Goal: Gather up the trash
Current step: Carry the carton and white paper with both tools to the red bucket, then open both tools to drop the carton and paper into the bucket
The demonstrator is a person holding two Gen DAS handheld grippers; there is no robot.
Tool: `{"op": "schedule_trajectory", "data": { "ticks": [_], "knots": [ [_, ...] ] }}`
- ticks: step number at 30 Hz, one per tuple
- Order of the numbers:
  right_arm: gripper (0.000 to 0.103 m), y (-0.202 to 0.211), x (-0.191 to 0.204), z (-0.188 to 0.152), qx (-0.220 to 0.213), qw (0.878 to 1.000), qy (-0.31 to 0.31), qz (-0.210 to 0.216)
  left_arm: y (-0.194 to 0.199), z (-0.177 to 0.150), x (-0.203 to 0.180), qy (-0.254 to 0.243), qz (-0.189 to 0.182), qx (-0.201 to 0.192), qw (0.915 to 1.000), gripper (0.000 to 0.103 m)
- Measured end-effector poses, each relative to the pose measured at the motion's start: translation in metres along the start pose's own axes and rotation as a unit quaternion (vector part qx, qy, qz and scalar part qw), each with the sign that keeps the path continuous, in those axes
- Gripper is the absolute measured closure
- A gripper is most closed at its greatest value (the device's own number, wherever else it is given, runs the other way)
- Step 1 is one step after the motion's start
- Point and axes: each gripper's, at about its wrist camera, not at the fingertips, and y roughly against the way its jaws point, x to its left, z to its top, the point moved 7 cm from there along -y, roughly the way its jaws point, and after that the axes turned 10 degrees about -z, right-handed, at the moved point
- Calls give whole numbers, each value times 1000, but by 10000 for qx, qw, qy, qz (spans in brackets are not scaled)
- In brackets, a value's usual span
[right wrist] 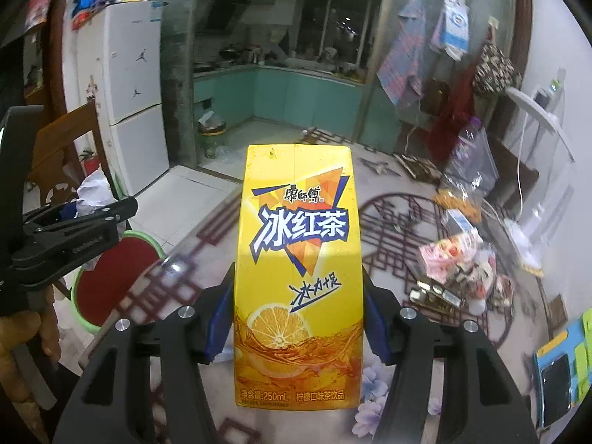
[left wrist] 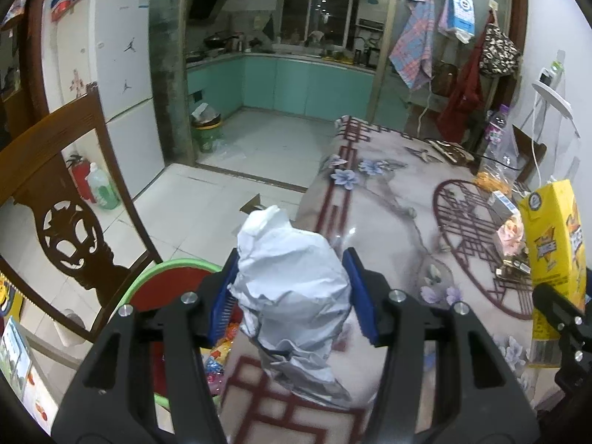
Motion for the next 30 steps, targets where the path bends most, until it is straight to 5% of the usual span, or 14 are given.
{"op": "schedule_trajectory", "data": {
  "ticks": [8,17,21,30],
  "knots": [
    [45,-1,26,13,-76,9997,207,144,5,-1,38,281,199,11,9994,48],
    [45,-38,87,18,428,9911,-17,1264,14,-5,109,755,802,59,9939,51],
    [45,-54,126,24,707,9798,-65,1871,15,-13,137,1054,947,136,9898,62],
    [45,-85,210,32,1395,9473,-43,2883,20,-21,166,1525,968,100,9835,64]
  ]
}}
